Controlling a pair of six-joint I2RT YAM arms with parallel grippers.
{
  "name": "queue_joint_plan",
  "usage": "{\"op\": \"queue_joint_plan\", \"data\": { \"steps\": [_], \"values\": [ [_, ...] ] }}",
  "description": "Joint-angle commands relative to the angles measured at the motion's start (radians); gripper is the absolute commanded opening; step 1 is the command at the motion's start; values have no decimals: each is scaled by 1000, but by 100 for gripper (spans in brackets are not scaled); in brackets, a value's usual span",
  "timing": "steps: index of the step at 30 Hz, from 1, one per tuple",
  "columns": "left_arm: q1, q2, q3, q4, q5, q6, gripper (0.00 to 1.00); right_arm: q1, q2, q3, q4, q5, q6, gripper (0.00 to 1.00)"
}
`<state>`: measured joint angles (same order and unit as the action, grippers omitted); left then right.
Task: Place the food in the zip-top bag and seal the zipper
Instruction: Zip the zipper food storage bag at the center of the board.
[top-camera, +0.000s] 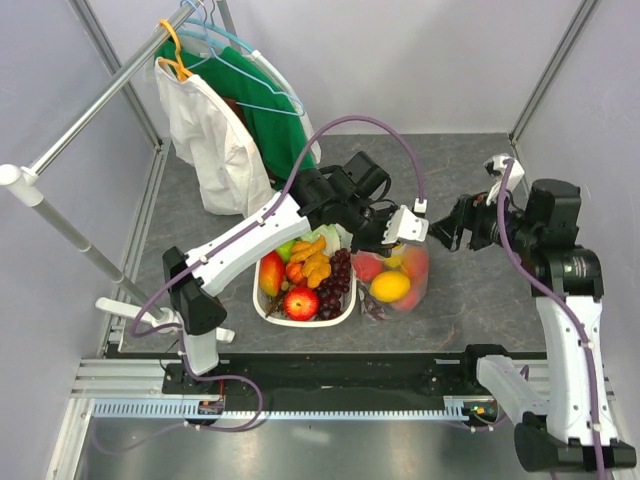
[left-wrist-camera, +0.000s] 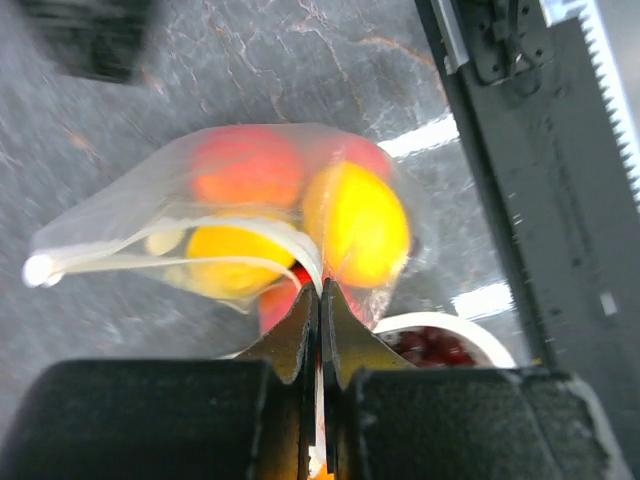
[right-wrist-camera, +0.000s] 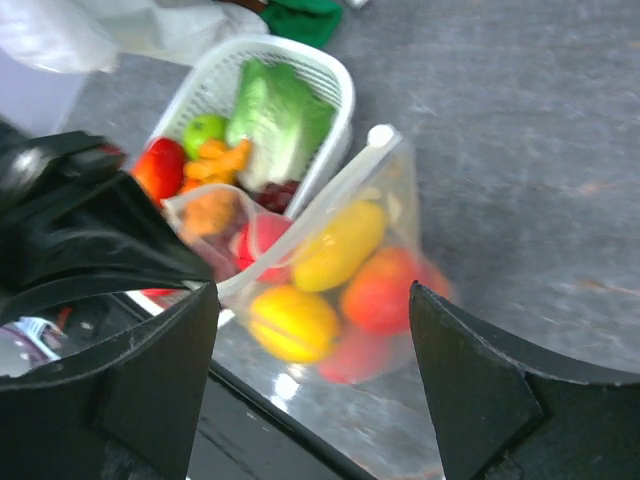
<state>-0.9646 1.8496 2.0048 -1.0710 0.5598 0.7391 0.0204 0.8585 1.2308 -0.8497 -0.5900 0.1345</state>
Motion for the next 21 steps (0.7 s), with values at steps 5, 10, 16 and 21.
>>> {"op": "queue_joint_plan", "data": {
  "steps": [5, 10, 16, 21],
  "values": [
    [4, 33, 57, 28, 11, 325, 2, -365, 278, 160, -247, -346, -433, 84],
    [4, -50, -15, 60, 57, 523, 2, -488, 494, 273, -608, -464, -909, 81],
    [-46, -233, -297, 146, 91, 736, 2, -501, 399, 118, -608, -520, -1239, 79],
    [-111, -337, -488, 201, 68, 780, 2, -443, 405, 59, -608, -619, -1329, 81]
  ]
}}
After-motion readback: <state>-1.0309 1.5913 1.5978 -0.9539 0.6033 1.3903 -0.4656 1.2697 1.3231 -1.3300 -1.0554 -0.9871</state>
